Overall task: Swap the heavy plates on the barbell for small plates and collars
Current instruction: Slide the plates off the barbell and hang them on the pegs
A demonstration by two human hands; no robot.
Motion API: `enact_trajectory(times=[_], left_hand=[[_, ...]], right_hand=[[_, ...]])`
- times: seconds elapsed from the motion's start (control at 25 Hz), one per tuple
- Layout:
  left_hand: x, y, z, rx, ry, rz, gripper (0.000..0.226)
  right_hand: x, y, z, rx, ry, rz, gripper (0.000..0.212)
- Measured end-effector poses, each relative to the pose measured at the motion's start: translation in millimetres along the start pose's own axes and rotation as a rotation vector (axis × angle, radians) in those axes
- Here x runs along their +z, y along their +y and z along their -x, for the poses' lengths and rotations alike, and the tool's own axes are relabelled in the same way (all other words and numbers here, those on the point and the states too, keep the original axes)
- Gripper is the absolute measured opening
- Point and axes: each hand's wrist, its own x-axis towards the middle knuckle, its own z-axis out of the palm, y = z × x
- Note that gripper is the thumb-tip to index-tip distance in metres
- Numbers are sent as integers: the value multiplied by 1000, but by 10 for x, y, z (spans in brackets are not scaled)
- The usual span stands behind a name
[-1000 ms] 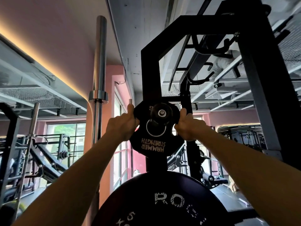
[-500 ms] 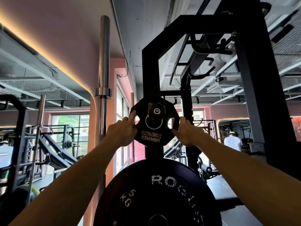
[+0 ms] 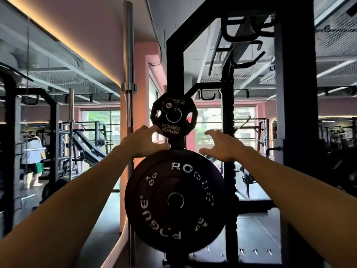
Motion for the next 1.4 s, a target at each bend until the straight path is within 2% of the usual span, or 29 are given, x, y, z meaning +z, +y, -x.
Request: enact_trajectory(times=[0.12,0.28,0.4,0.52,0.64,0.84,0.96,1.12,1.28,1.4], left_hand=[[-20,143,459,-23,-50,9,77],[-78,351,935,-49,-109,3,81],[-245,536,1214,-52,-110,-11,75],[-485,789,1509,-48,-94,18,82],[-605,1086,1878,-38,-84,68,73],[-803,1665,2427,-22,-78,68,77],[-903,1996,2586,-9,-69,115,75],[-936,2472,2768,23,-103,165,86],[-874,2968,2815,65,-131,203,79],[-739,3371,2767,92,-169,230,90]], right_hand=[[3,48,388,15,-75,-33,80],[-66,121,795,32,-126,-70,83],[-188,132,1123,25,-139,-66,85],[-345,147,1469,20,-143,-80,85],[-520,174,1843,17,-154,-133,87],[-1000,331,2624,36,-167,-140,88],[-1260,520,2983,59,-161,-89,86],[-1641,821,3411,107,-179,-82,88],[-1953,1129,3749,148,-163,-87,90],[-2130,1467,3957,203,-150,-64,89]])
